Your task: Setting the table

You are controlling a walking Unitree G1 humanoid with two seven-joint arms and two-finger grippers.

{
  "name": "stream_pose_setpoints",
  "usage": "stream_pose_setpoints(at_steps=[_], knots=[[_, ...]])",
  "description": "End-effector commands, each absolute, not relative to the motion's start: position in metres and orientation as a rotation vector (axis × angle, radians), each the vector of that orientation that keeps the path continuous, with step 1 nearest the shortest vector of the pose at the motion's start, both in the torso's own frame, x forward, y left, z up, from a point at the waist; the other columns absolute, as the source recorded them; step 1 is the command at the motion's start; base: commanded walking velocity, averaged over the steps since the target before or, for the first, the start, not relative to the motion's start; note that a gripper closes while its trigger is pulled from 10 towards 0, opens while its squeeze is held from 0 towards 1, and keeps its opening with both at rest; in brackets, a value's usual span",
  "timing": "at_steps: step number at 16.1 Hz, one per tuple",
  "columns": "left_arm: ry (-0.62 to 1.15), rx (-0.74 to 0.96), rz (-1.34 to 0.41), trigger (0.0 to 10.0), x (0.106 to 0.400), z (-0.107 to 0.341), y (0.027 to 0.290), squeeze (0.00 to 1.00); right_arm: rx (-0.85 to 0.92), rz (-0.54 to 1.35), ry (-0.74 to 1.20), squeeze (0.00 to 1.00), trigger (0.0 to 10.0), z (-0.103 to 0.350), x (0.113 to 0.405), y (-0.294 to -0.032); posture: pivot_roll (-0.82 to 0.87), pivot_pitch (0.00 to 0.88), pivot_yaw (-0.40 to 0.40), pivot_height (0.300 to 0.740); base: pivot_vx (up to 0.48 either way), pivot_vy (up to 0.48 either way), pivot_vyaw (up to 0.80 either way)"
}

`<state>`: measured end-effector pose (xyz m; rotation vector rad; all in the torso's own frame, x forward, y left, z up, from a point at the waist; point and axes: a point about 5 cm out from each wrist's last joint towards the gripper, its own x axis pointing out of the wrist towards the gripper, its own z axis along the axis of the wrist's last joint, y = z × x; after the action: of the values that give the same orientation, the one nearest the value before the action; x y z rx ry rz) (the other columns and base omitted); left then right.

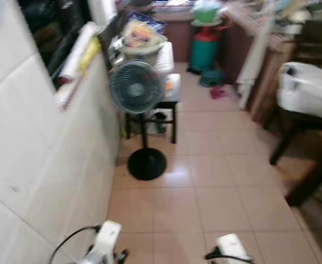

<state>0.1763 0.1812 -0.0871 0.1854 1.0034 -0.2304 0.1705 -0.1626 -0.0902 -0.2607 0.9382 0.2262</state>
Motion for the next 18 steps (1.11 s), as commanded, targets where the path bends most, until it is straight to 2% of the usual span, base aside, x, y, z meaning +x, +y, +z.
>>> stream_pose_setpoints(at_steps=[1, 5, 9, 18], knots=[[0.987, 0.192, -0.244, 10.0, 0.184, -0.0839, 0.1786, 0.0, -0.274, 0.242, 0.92, 0.0, 10.0, -0.0887, 0.1734, -0.1606, -0.06, 0.0, 0.017, 0.74, 0.311, 0.352, 0.0], [0.973, 0.166, -0.237, 10.0, 0.1857, -0.083, 0.1769, 0.0, -0.286, 0.251, 0.915, 0.0, 10.0, -0.0885, 0.1742, -0.1573, -0.06, 0.0, 0.013, 0.74, 0.313, 0.339, 0.24], [0.976, 0.173, -0.24, 10.0, 0.1862, -0.0828, 0.1772, 0.0, -0.297, 0.255, 0.921, 0.0, 10.0, -0.0896, 0.1717, -0.1574, -0.06, 0.0, 0.015, 0.74, 0.0, 0.0, 0.23], [0.981, 0.176, -0.244, 10.0, 0.1846, -0.0833, 0.1794, 0.0, -0.317, 0.273, 0.92, 0.0, 10.0, -0.0903, 0.1699, -0.1567, -0.06, 0.0, 0.02, 0.74, 0.0, -0.469, 0.0]])
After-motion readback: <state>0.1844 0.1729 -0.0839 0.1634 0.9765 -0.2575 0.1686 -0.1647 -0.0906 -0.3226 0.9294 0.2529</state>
